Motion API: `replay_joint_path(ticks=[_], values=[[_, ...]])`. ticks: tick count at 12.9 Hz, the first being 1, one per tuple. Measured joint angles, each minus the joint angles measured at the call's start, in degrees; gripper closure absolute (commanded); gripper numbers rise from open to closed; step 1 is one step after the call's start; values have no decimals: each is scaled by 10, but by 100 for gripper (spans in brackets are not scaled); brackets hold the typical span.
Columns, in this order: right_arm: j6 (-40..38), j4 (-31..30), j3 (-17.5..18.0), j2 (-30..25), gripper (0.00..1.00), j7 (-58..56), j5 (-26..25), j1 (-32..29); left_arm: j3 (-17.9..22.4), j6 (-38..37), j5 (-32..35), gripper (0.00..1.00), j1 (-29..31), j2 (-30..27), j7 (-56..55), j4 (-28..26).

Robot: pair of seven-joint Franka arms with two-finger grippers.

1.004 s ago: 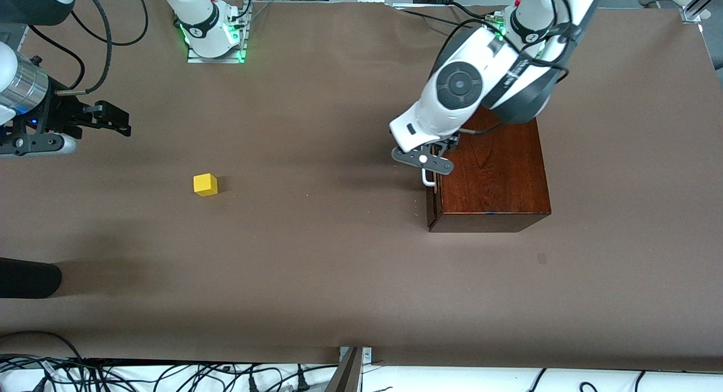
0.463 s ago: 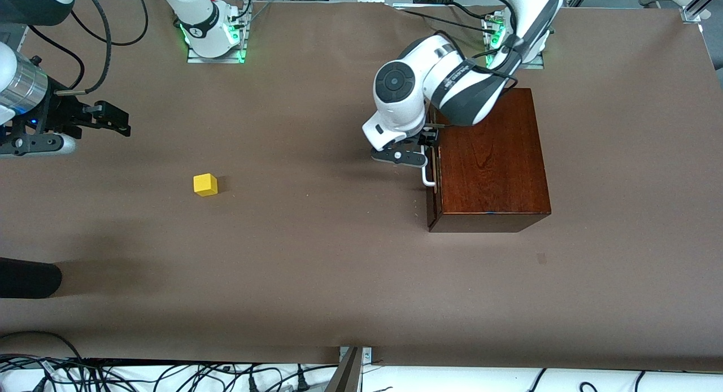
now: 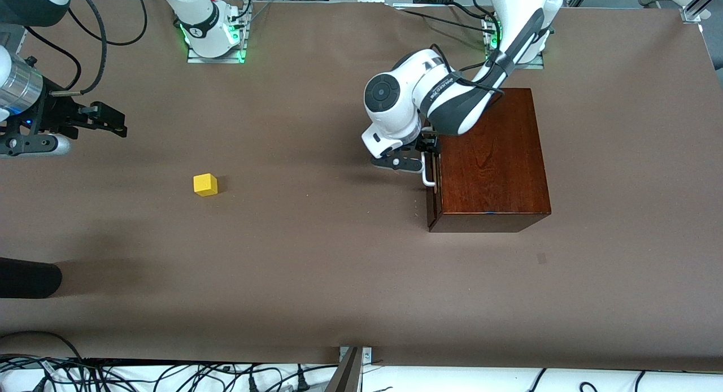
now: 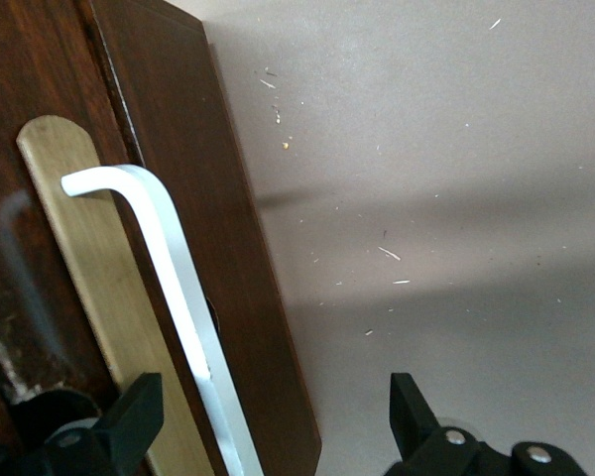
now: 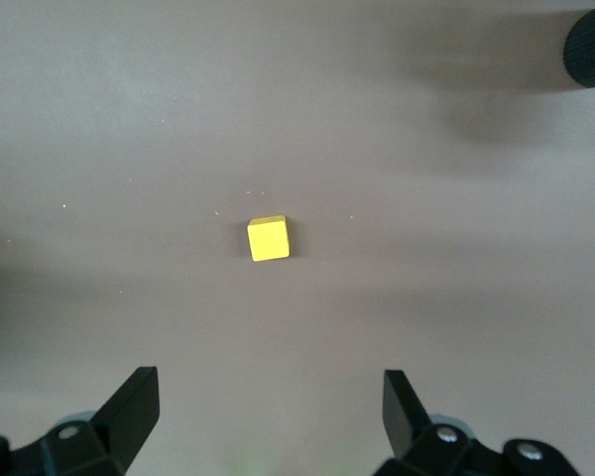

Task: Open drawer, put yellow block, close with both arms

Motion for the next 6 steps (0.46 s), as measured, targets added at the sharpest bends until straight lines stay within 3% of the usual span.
replay_joint_path(ticks=[6], values=[[5,0,0,3,0,0,0,0,1,0,18,0,-19,23,-39,-3]])
